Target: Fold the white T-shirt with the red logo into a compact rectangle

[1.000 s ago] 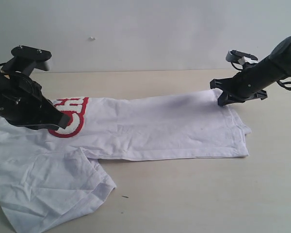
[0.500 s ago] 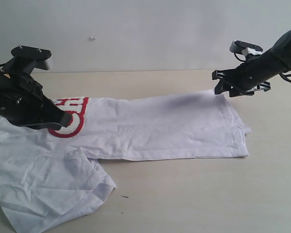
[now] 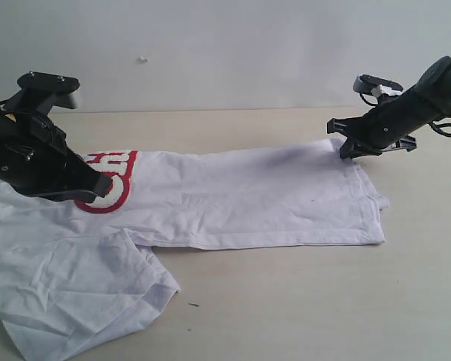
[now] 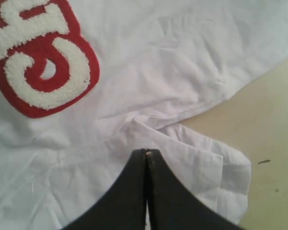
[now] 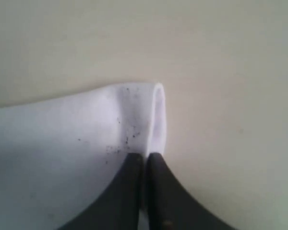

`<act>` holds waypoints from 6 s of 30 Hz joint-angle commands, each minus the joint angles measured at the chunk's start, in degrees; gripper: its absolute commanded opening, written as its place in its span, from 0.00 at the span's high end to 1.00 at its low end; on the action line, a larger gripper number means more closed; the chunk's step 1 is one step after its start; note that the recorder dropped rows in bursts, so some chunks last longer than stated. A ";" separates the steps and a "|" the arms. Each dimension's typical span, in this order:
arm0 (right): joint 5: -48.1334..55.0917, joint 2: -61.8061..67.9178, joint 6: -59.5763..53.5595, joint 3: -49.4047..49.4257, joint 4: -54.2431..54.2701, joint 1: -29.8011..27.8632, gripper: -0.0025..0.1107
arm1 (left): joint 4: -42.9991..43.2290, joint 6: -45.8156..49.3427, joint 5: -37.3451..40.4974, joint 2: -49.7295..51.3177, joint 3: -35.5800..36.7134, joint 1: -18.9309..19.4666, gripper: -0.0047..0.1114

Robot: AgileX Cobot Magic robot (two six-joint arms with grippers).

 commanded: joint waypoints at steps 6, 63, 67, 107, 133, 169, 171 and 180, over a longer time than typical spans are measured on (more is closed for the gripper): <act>12.84 -2.17 7.11 -0.21 -9.24 -0.13 0.98 | -0.67 0.03 -0.39 -0.36 -0.22 0.22 0.96; 20.99 -19.54 1.90 14.16 -11.50 3.29 0.98 | 9.70 5.28 12.36 -0.38 8.10 -20.52 0.76; 20.99 -19.54 1.77 14.16 -11.20 3.90 0.98 | 19.50 -5.80 4.30 -0.17 12.13 -22.26 0.59; 18.24 -19.54 1.36 14.16 -9.53 3.90 0.98 | 48.62 -20.46 10.24 8.36 4.11 -22.14 0.96; 15.91 -19.54 1.36 14.16 -9.75 3.90 0.98 | 107.22 -36.58 -19.37 13.19 -1.93 -8.32 0.59; 14.83 -19.54 1.36 14.16 -9.75 3.90 0.98 | 77.13 -54.60 -8.94 13.09 -6.35 -8.38 0.96; 14.83 -19.54 1.36 14.16 -9.75 3.90 0.98 | 69.40 -49.87 -8.94 13.09 -6.35 -8.38 0.96; 15.25 -19.54 3.43 14.26 -14.30 3.90 0.98 | 15.90 0.90 -5.34 13.20 -6.35 -6.71 0.96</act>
